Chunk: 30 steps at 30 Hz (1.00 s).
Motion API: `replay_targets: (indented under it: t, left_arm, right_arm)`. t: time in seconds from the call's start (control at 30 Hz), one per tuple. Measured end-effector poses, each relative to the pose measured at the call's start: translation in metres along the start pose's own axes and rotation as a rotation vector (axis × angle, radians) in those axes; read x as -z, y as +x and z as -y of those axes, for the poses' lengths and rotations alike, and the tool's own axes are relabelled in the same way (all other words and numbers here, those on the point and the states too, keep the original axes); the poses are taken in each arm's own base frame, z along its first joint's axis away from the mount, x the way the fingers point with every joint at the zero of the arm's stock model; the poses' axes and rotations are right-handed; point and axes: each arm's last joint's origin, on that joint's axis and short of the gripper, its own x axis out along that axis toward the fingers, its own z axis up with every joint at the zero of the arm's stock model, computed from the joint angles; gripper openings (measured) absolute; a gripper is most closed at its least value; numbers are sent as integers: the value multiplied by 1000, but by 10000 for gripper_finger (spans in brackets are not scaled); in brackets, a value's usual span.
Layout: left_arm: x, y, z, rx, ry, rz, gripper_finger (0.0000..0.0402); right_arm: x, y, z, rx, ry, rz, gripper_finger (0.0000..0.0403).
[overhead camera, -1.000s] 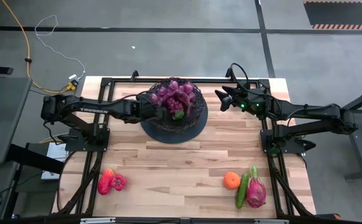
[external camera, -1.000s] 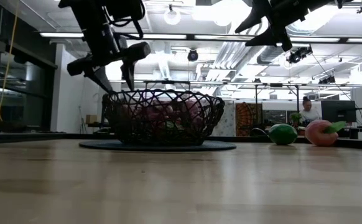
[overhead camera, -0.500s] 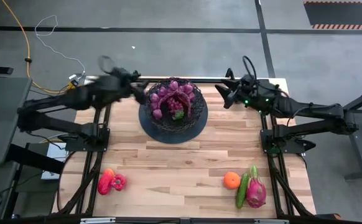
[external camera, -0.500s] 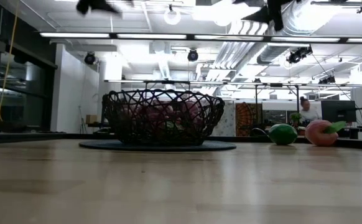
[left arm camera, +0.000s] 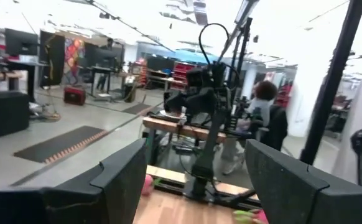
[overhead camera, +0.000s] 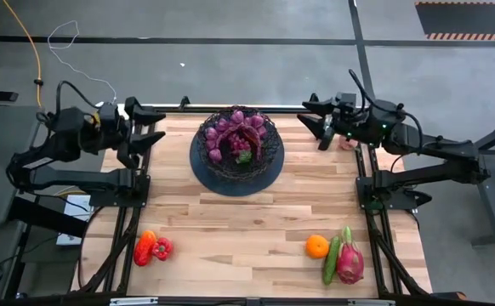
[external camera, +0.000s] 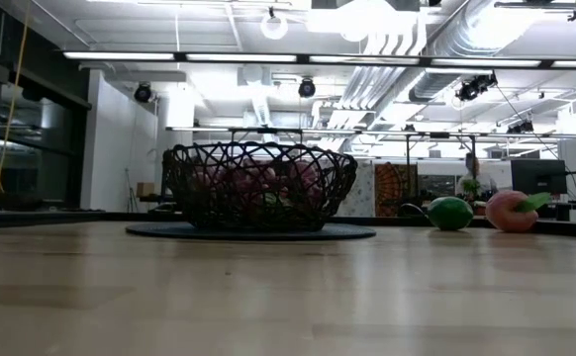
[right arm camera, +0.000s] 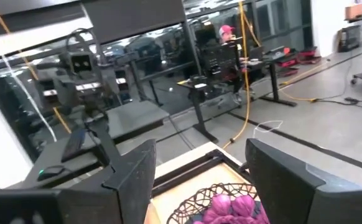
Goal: Build produce basket
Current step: Put the lime into the wire basket
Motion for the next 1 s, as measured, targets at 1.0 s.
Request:
replay_targets:
  t: [1.0]
  left_arm:
    - [12, 35, 0, -1, -67, -15, 256]
  right_arm:
    - [60, 34, 128, 944, 140, -1039, 239]
